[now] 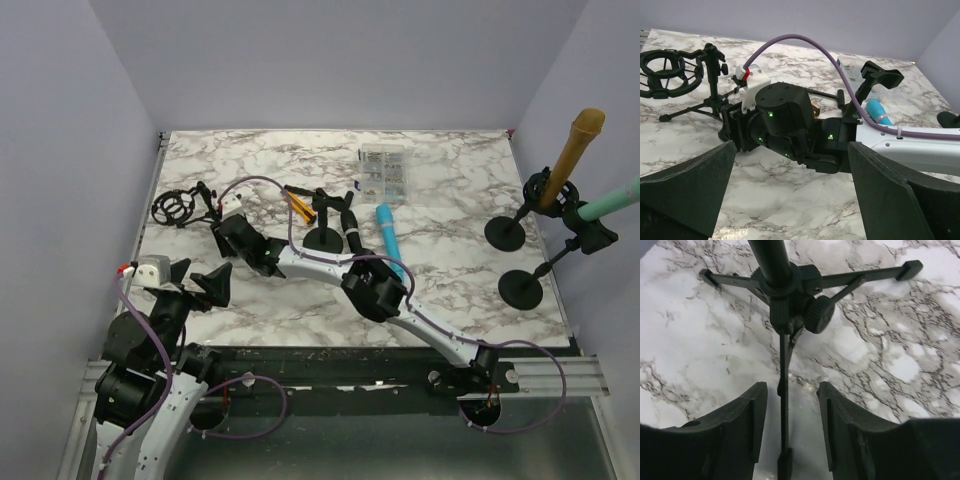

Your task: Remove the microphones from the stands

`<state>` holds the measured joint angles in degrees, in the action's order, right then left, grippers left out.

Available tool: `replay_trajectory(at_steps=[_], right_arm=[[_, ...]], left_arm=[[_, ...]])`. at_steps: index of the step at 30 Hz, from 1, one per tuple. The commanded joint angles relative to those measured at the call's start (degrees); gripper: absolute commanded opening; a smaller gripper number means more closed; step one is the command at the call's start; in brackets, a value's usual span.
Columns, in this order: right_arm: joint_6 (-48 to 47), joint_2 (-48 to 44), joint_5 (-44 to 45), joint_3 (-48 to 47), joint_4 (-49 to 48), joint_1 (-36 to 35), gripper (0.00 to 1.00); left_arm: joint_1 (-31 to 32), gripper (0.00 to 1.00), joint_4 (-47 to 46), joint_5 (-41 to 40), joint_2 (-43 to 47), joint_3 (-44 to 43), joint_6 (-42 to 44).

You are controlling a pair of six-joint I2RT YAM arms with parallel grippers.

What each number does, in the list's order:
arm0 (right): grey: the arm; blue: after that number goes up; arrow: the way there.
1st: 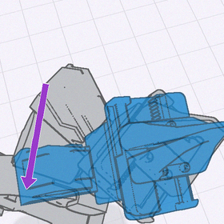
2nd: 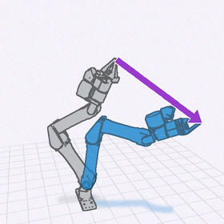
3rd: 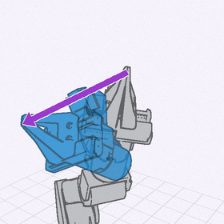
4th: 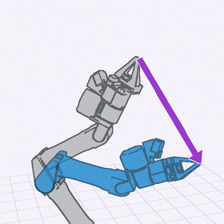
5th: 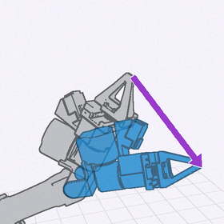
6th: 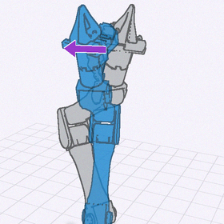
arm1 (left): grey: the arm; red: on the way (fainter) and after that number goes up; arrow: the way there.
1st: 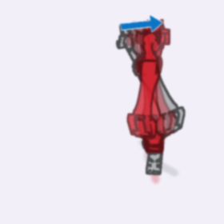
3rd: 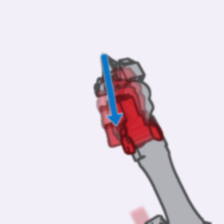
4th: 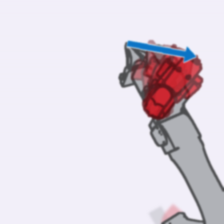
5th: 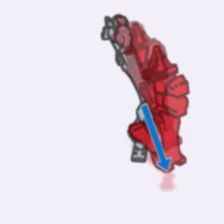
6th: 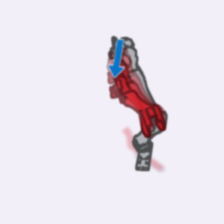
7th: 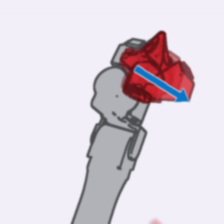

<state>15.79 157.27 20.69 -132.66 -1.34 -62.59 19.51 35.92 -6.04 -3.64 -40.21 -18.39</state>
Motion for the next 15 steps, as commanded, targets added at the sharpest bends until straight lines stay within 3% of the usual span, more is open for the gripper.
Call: replay_trajectory(at_steps=[1,9,15], right_arm=[[-0.4,-6.5,1.1,4.5,3.2,0.3,0.56],[5.3,-32.2,-4.1,34.4,0.7,-0.9,0.75],[8.4,-51.5,-6.3,57.4,-1.9,-3.3,0.80]], left_arm=[[-0.4,0.99,-0.2,-1.4,0.7,-0.1,-0.2],[-0.8,0.98,-0.5,-0.6,-0.4,0.0,-0.2],[-1.1,0.98,-0.6,0.4,-2.5,0.0,-0.2]])
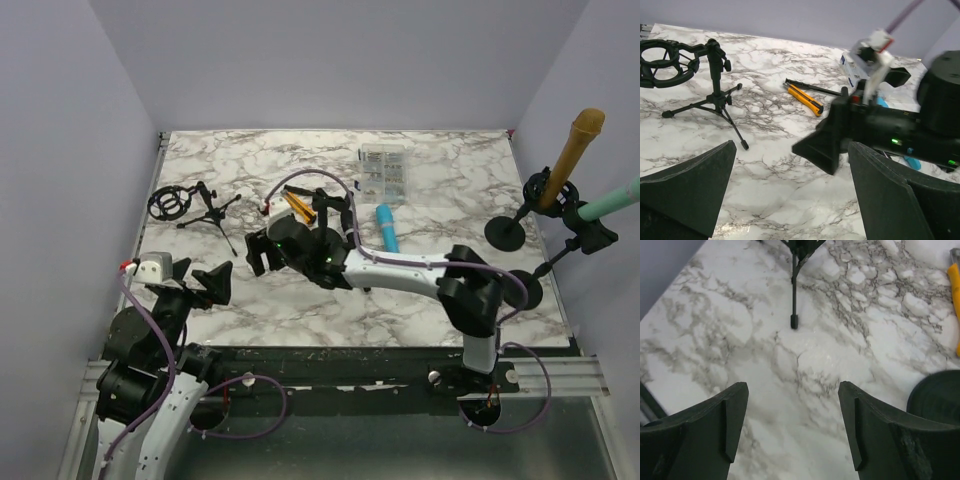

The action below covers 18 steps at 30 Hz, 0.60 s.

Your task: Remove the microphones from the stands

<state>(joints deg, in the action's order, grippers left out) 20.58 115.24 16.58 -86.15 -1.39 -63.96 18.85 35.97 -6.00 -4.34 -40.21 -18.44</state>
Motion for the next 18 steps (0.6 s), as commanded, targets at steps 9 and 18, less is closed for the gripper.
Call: replay_trajectory(at_steps=[9,18], right_arm=[[2.7,-28.4,14.1,33.7,-8.7,-0.6,0.81],[-4.4,-24.2,11.4,37.8,-24.8,7.9,0.74]], left_arm=[[-0.7,0.98,-1.8,4.3,-6.3,0.0,0.4],[-0.8,0.99,-1.6,3.0,-5.3,0.4,0.3]])
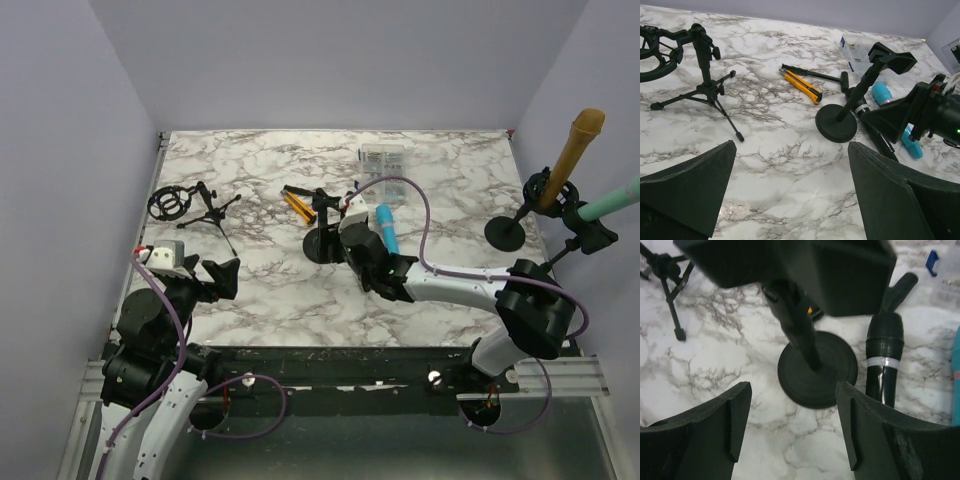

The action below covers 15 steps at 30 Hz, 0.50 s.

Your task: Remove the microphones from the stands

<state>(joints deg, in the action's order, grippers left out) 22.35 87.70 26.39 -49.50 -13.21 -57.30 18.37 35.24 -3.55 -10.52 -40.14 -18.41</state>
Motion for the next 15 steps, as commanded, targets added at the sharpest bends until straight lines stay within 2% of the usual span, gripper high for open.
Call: replay_trajectory(at_steps=[1,6,10,11,15], right_arm=[[-8.6,5.2,1.6,1.2,-16.3,1.4,0.74],[-14.6,12.9,5.1,-2.8,-23.4,1.7,0.69],[-16.1,17.6,9.0,-4.4,-27.8,1.7,0.57],[-16.5,18.5,9.3,-4.7,-28.4,1.7,0.56],[-18.4,22.1,8.1,-6.3,-30.1,1.7,0.43]], left_arm=[[-0.3,0.99,-1.0,0.6,0.8,0.3,0.3],[-0.4,0.99,-1.2,1.1,1.4,0.4,0.4],[-0.4,0.98,-1.4,0.8,2.3,0.5,0.5],[-0.4,0.98,-1.4,0.8,2.6,0.6,0.5],[-0.4,0.98,-1.7,1.1,2.9,0.6,0.6]])
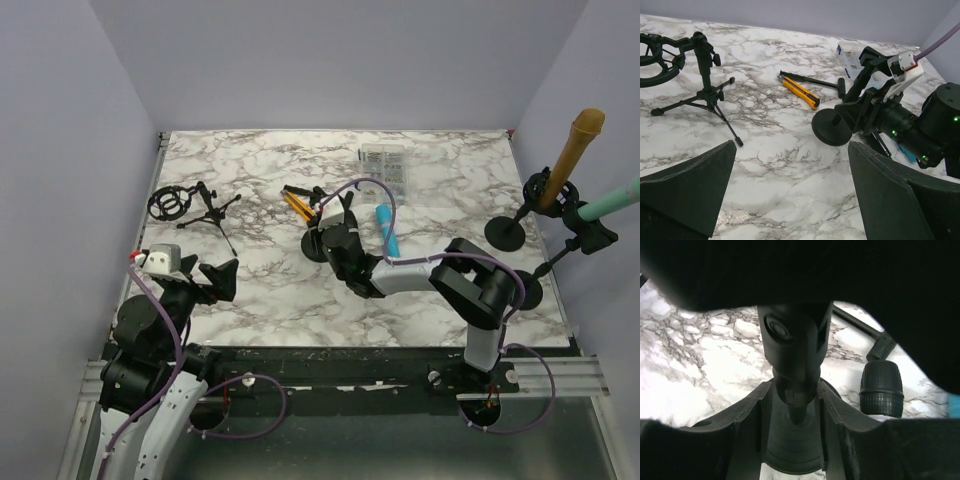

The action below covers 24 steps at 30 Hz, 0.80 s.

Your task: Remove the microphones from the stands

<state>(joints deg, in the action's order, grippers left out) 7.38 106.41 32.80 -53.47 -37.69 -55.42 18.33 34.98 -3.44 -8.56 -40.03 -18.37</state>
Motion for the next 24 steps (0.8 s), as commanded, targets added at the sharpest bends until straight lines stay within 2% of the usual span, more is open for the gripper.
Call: replay_trajectory(at_steps=[1,4,9,16,24], right_arm=[[-3.8,4.1,0.8,-2.8,-5.6,-0.1,0.39],[-2.6,5.8,-2.8,-4.1,-4.4,-0.2,0.22],[0.3,7.0,-7.7,-5.1,-4.0,-3.0,0.11],[4.4,12.4,-11.4,-13.1,-1.4,-11.5,0.09],[6.1,26.6,-13.7,-32.7,4.8,-17.8,0.10]], left_arm=[[-0.4,0.99,-1.4,1.0,1.1,0.6,0.5],[-0.5,0.98,-1.6,1.1,1.3,0.6,0.6],[-0.7,0.98,-1.6,0.9,1.8,0.6,0.6],[-0.9,0.99,-1.3,0.4,2.6,0.4,0.4],[-1.7,0.98,0.6,-3.0,5.4,-0.6,-0.1]])
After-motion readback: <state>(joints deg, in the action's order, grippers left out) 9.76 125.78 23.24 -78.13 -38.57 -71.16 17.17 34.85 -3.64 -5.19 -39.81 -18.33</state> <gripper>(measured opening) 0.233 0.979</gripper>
